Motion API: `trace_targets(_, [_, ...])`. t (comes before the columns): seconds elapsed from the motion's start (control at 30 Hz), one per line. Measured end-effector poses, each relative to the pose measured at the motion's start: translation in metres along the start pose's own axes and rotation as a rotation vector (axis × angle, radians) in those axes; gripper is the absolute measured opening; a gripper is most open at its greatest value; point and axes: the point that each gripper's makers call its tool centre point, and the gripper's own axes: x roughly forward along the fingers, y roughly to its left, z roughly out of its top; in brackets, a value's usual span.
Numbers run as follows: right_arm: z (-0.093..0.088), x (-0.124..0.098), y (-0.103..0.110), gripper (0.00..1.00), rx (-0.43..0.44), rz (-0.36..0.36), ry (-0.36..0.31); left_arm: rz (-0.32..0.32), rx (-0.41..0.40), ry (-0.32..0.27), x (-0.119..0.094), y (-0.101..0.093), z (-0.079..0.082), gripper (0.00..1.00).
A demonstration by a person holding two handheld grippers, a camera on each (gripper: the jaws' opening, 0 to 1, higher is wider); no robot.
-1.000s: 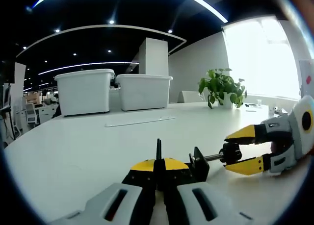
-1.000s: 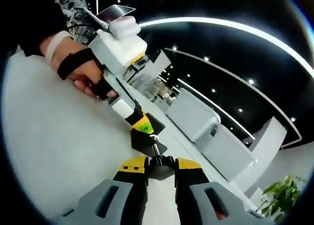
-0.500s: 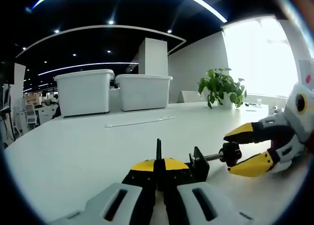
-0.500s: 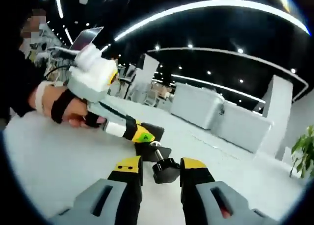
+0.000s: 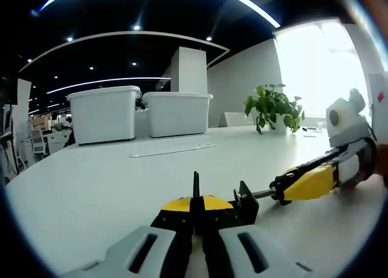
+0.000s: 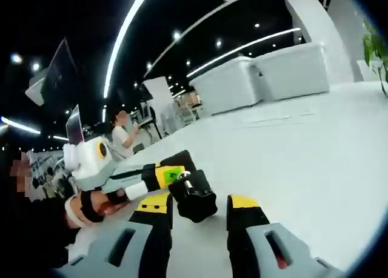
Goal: Clamp the fixed fixture on the desktop, loosen the retaining clip, secure it to the edge of the desk, and tighten the retaining clip.
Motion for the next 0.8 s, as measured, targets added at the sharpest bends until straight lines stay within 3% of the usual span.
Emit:
trace_targets(0.17, [-0.003, -0.003, -0.006, 0.29, 0.179, 0.010, 0.023, -0.001, 0.002, 0.000, 0.000, 0.000, 0.000, 0.04])
trace_targets(0.67, [-0.007, -0.002, 0.000, 0.24, 0.241, 0.021, 0.034, -0.006, 0.001, -0.001, 0.000, -0.001, 0.000, 0.04])
trace_targets(0.8, [-0.007, -0.003, 0.003, 0.24, 0.202, 0.020, 0.023, -0.006, 0.000, 0.000, 0.000, -0.001, 0.000, 0.04])
